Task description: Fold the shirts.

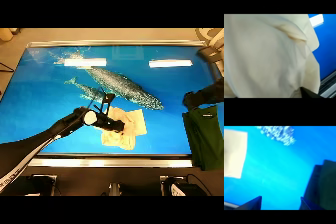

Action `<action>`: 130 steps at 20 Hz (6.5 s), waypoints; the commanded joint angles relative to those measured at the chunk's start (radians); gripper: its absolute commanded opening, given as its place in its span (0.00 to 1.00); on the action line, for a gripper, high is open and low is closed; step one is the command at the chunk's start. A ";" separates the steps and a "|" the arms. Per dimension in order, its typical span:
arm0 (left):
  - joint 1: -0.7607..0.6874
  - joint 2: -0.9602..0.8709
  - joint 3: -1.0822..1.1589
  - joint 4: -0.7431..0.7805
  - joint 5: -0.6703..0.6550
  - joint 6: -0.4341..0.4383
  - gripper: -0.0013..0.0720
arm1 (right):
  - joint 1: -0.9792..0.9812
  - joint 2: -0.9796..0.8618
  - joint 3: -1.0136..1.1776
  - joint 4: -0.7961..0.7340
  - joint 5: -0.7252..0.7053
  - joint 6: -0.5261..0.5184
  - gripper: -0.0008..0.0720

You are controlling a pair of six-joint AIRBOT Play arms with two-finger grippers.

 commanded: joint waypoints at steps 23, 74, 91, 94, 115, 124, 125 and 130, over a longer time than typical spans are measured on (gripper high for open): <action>0.462 -0.010 -0.228 -0.302 -0.080 0.258 0.99 | 0.000 -0.240 -0.047 0.093 -0.024 -0.040 0.68; 0.963 0.647 0.585 -0.080 -0.061 0.386 0.06 | -0.139 0.222 0.470 0.117 -0.146 -0.218 0.03; 0.834 0.116 -0.226 -0.256 0.145 0.293 0.06 | -0.138 -0.110 -0.512 0.422 -0.747 0.092 0.03; 0.828 0.099 -0.180 -0.251 0.029 0.374 0.43 | -0.138 -0.111 -0.511 0.422 -0.747 0.068 0.03; 0.529 0.301 -0.693 -0.393 -0.137 0.364 0.91 | -0.138 -0.109 -0.511 0.323 -0.444 -0.074 0.04; 0.506 0.439 -0.441 -0.433 -0.180 0.774 0.05 | -0.139 -0.023 -0.434 0.336 -0.442 -0.105 0.04; 0.528 0.500 -0.328 -0.371 -0.166 0.761 0.05 | -0.139 0.017 -0.373 0.318 -0.463 -0.098 0.04; 0.777 0.670 0.381 -0.193 -0.011 0.613 0.05 | -0.139 0.214 0.100 0.115 -0.674 -0.085 0.04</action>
